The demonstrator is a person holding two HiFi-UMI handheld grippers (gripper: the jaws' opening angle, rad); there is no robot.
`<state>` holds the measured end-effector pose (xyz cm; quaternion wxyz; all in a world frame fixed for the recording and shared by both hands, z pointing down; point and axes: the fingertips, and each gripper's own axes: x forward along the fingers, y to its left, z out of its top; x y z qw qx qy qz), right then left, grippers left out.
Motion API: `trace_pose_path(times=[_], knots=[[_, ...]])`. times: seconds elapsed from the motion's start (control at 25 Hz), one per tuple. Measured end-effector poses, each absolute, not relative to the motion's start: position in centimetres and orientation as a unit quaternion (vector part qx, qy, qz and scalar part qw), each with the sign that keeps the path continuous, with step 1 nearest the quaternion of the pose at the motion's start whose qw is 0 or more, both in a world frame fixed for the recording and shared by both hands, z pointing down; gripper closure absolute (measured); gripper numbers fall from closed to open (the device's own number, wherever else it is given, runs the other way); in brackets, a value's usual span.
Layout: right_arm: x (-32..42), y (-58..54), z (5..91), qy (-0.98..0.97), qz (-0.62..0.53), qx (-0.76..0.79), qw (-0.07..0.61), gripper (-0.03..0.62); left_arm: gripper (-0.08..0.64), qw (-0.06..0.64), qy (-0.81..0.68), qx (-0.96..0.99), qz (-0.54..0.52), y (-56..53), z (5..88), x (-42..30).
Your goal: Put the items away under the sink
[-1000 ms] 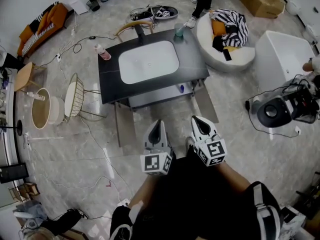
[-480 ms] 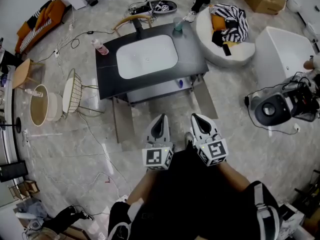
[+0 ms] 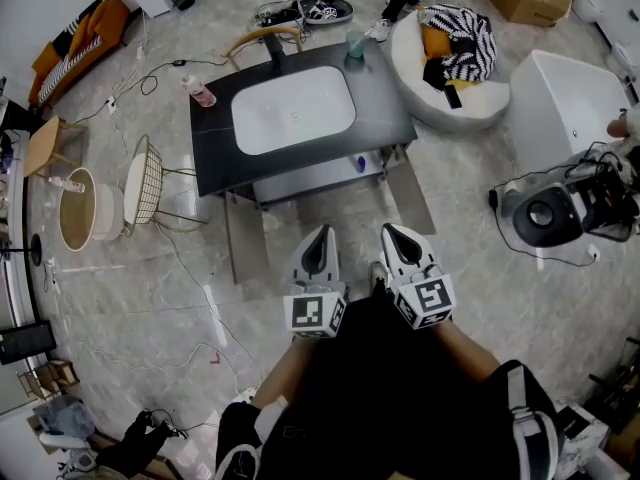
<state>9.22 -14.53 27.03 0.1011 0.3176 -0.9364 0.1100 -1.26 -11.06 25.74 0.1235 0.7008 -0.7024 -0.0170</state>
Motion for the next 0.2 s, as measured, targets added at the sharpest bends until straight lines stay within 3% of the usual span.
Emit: trace_pose_path(times=[0.2], knots=[[9.26, -14.13, 27.38, -0.935, 0.111, 0.318, 0.108, 0.583, 0.546, 0.125, -0.702, 0.701, -0.020, -10.70, 25.99, -1.03]])
